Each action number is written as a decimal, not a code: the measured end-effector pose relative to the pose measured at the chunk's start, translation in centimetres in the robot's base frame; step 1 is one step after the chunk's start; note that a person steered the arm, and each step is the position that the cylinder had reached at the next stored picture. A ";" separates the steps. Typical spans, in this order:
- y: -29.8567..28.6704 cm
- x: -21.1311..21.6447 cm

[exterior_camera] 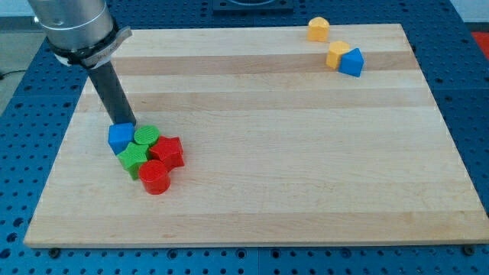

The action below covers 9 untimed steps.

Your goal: Place the yellow hexagon at the top left side of blue cube

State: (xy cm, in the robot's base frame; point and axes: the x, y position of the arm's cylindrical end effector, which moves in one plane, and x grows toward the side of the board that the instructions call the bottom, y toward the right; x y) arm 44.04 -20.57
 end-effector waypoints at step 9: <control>47.1 -16.7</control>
State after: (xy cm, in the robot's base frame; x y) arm 27.34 26.51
